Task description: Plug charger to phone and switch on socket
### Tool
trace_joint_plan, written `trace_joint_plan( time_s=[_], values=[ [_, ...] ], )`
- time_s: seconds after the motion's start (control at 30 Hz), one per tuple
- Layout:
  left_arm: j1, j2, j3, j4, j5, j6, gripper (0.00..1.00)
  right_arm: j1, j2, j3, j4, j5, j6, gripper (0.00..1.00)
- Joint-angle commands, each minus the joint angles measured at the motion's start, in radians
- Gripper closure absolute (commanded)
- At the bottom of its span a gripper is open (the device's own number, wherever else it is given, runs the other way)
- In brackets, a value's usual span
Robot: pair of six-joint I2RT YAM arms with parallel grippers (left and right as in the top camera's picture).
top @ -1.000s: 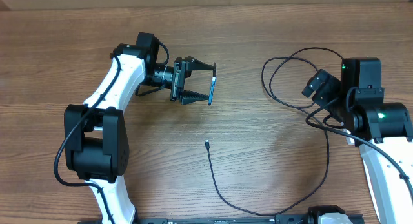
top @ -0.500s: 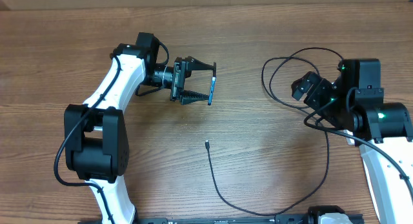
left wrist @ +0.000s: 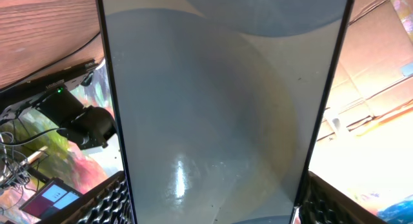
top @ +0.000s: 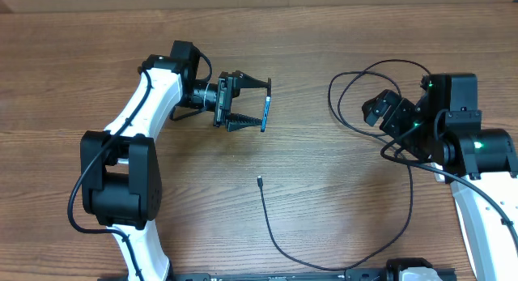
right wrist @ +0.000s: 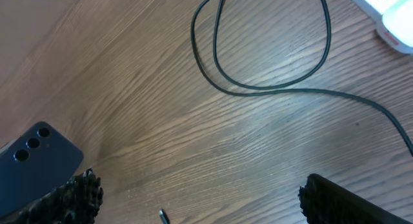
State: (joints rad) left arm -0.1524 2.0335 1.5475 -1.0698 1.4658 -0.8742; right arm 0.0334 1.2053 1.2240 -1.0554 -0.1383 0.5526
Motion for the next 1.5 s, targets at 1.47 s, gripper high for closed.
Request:
trace_joint_plan(
  time_s=[1.47],
  values=[
    [0.002,0.001,0.026,0.001,0.053,-0.024,0.29,0.109,-0.123,0.284,-0.051,0.082,-0.135,0.00]
  ],
)
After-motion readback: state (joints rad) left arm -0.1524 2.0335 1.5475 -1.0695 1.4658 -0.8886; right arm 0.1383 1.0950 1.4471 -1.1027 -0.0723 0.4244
